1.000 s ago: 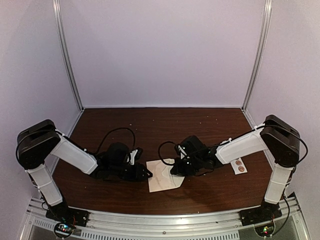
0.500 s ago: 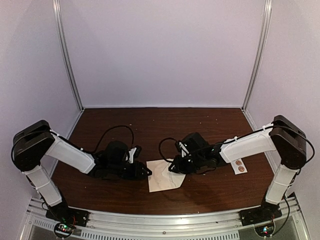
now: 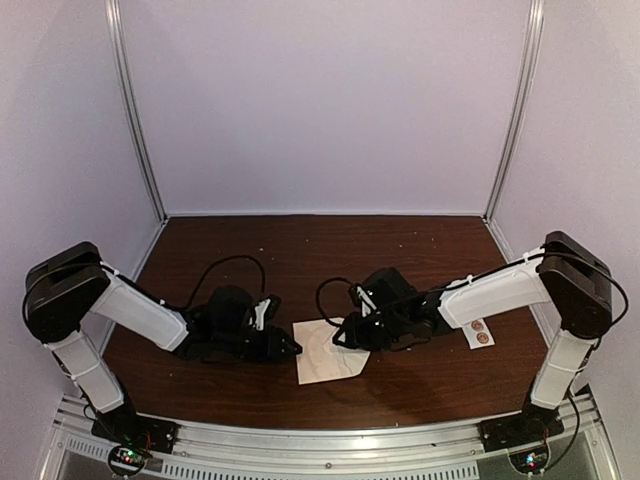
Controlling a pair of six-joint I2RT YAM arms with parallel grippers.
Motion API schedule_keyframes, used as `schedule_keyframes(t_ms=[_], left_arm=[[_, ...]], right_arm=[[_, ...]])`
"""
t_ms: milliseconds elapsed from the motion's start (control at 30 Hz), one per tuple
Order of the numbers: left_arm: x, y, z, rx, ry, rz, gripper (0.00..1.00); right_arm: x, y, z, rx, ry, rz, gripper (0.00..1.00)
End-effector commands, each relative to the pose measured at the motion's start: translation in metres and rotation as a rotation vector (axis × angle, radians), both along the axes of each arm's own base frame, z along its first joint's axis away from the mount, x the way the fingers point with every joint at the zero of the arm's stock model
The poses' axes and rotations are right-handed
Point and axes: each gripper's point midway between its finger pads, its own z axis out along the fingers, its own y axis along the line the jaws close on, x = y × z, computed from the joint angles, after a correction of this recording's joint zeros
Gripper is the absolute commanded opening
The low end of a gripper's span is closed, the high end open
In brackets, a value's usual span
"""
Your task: Place the letter into the envelope and seal it
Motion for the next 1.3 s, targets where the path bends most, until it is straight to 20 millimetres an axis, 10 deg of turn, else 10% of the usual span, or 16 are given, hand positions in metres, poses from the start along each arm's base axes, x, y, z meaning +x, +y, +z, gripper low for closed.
schedule_keyframes(t_ms=[0, 833, 1267], left_arm=[[0.002, -0.004, 0.001, -0.042, -0.003, -0.002, 0.34], [-0.003, -0.003, -0.018, -0.028, 0.034, -0.009, 0.34], [0.007, -0.004, 0.007, -0.037, -0.032, 0.006, 0.34]], right_arm=[[-0.005, 0.006, -0.011, 0.003, 0.020, 0.010, 0.35], [-0.011, 0.029, -0.026, 0.016, 0.061, 0.049, 0.34], [0.000, 0.018, 0.007, -0.018, -0.037, 0.008, 0.37]])
